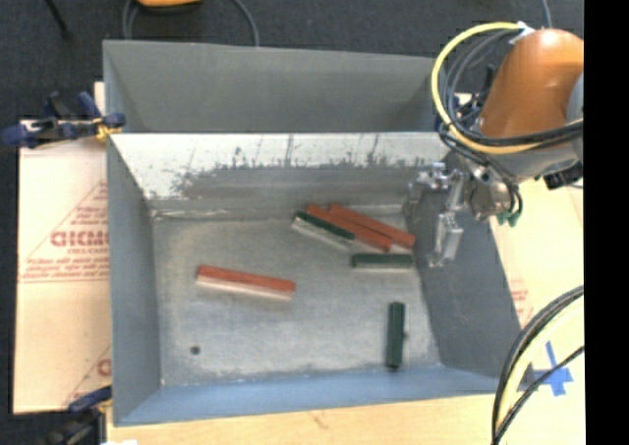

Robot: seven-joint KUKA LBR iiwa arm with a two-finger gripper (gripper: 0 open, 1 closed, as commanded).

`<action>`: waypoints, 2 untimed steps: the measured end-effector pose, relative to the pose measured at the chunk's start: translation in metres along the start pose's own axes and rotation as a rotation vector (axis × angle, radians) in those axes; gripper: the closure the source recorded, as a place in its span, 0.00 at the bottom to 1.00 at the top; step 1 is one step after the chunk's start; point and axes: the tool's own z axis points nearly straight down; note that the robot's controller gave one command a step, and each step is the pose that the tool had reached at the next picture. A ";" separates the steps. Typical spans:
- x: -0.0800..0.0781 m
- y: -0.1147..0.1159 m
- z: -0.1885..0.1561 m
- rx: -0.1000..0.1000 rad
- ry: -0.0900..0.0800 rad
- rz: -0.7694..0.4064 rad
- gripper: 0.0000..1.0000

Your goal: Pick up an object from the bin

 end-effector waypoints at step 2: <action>-0.013 0.017 0.117 -0.001 -0.003 0.057 1.00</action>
Offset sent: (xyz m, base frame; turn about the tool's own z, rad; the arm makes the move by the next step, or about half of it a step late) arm 0.0116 0.0178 -0.1200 0.0595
